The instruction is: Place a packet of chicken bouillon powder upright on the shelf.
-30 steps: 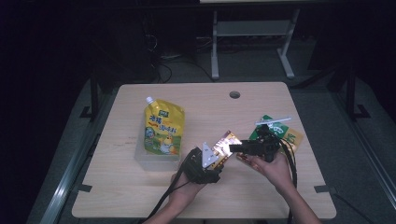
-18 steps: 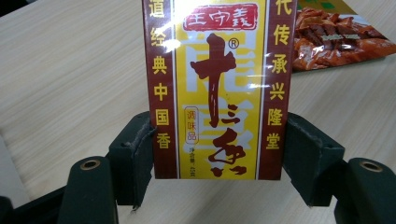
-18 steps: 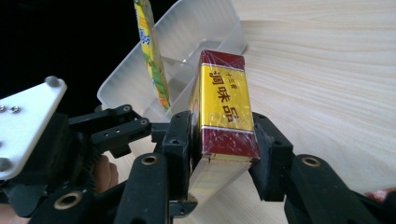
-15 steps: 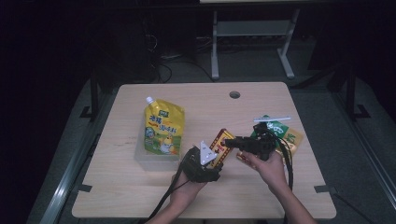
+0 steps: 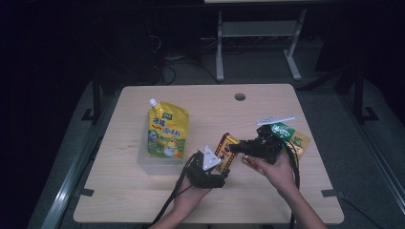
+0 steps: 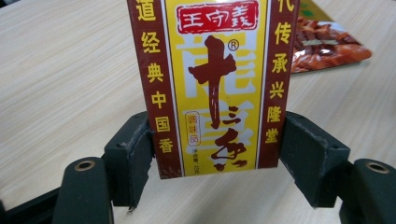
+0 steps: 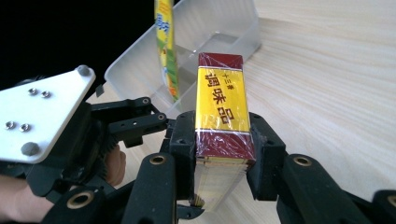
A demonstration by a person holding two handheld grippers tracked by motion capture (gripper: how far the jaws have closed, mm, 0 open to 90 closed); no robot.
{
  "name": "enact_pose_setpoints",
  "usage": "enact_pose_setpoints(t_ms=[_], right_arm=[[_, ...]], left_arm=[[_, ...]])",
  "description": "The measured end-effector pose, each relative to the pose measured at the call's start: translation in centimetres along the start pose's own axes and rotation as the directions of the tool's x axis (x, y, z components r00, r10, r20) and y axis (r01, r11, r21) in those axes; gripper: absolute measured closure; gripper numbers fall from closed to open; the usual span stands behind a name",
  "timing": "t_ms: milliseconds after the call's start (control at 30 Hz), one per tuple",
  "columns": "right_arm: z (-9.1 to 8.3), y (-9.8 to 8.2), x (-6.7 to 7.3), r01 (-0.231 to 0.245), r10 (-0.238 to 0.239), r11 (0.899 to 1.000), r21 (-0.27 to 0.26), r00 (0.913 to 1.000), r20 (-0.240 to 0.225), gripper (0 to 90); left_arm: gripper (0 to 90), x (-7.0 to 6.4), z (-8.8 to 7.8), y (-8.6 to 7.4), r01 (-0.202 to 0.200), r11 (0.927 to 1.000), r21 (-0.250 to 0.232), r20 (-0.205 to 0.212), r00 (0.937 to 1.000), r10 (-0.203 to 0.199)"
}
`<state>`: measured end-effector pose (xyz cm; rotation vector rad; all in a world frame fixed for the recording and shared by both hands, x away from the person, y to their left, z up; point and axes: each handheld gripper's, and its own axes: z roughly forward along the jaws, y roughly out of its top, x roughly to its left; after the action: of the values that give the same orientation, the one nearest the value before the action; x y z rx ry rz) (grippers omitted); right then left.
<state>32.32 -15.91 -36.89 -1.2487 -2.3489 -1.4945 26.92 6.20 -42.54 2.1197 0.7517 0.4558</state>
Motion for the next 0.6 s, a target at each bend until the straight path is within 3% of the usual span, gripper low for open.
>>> enact_pose_setpoints(t_ms=[133, 467, 500, 600], right_arm=[[-0.7, 0.9, 0.5, 0.087, -0.088, 0.996, 0.012, 0.9959, 0.023, 67.3], [-1.3, 2.6, 0.4, 0.175, -0.176, 0.984, 0.039, 0.9840, 0.028, 67.2], [-1.2, 3.0, 0.5, 0.207, -0.209, 0.977, 0.044, 0.9775, 0.029, 67.2], [-0.9, 3.5, 0.8, 0.244, -0.246, 0.968, 0.053, 0.9692, 0.021, 67.2]], left_arm=[[28.0, 0.0, -0.5, 0.0, -0.008, 1.0000, 0.002, 0.016, 0.9998, 0.008], [26.5, -0.7, -1.4, -0.7, -0.052, 0.9986, 0.008, 0.058, 0.9970, 0.051], [26.6, -0.9, -1.5, -0.9, -0.064, 0.9979, 0.013, 0.080, 0.9949, 0.062], [26.7, -1.1, -1.7, -1.1, -0.072, 0.9973, 0.009, 0.103, 0.9922, 0.071]])
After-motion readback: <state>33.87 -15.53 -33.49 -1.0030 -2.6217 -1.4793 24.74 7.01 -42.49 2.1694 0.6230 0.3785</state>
